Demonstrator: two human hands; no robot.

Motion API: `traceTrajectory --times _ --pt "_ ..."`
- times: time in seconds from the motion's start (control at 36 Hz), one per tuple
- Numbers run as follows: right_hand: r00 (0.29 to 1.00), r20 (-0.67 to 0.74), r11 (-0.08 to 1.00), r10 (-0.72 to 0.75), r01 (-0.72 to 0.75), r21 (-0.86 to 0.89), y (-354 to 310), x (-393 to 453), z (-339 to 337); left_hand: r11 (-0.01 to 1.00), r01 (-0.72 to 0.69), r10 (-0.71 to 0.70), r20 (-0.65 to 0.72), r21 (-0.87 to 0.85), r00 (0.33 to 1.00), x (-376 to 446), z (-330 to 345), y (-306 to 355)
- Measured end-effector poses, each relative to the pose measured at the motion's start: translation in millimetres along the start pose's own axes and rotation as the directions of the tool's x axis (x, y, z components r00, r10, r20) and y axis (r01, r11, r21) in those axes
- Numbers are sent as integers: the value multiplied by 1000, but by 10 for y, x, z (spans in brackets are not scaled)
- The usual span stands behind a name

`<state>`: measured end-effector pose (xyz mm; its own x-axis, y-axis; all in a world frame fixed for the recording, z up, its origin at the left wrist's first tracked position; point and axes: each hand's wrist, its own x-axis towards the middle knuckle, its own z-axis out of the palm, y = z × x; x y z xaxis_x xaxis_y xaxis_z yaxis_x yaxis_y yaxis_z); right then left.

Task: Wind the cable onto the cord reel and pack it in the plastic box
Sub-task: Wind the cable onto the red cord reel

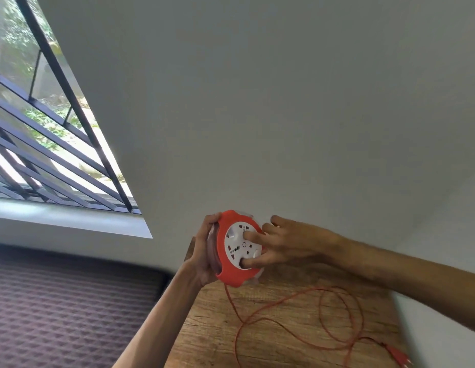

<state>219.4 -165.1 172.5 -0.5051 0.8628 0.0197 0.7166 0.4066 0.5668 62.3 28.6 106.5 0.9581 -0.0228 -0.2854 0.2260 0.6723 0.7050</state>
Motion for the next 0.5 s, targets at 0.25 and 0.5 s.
traceTrajectory --times 0.25,0.5 --pt "999 -46 994 -8 2 -113 -13 66 -56 993 0 11 95 -115 995 -22 -75 -29" --pt "1000 -8 999 -10 9 -49 -35 145 -46 996 6 0 67 -93 998 18 -41 -28"
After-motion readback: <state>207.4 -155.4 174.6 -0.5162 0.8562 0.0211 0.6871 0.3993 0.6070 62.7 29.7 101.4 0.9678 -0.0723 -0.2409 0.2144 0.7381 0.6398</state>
